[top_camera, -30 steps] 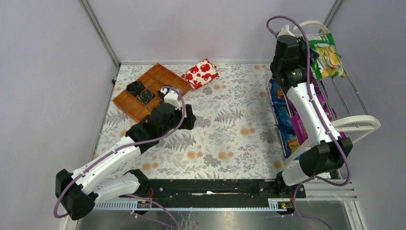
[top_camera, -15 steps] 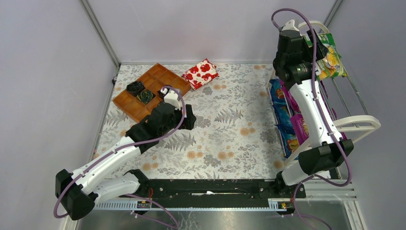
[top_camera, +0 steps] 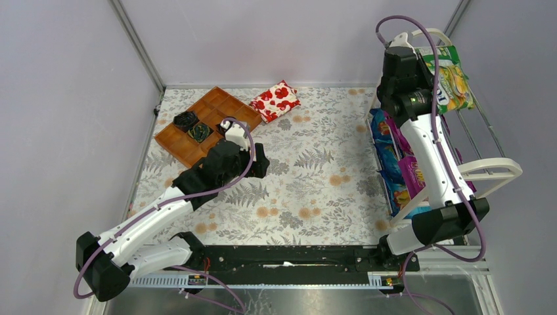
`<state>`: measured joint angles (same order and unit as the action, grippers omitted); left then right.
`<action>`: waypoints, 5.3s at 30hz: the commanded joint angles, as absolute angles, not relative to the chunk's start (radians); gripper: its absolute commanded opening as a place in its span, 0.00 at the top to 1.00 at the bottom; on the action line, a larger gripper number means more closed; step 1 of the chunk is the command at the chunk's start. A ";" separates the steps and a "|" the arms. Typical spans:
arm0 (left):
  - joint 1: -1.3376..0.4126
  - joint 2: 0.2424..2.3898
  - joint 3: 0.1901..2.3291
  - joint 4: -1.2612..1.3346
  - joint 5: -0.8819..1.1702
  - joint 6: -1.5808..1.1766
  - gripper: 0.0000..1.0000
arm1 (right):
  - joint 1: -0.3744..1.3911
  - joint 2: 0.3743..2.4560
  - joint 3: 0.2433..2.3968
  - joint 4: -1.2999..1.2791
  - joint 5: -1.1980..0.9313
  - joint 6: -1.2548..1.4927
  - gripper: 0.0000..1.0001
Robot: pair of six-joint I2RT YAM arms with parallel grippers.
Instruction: Place and organize the candy bags onto the shelf
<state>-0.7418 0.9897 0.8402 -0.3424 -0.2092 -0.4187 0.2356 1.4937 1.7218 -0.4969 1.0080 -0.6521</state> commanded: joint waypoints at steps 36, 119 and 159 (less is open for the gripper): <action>-0.755 0.971 0.832 -0.293 -0.212 -0.410 0.10 | 0.233 1.579 2.058 -0.935 0.792 -0.250 0.22; -0.771 0.958 0.827 -0.294 -0.216 -0.403 0.08 | 0.255 1.757 2.168 -1.118 1.016 -0.147 0.88; -0.722 0.924 1.205 -0.427 -0.344 -0.349 0.01 | 0.300 0.765 1.631 -0.522 0.106 0.140 0.00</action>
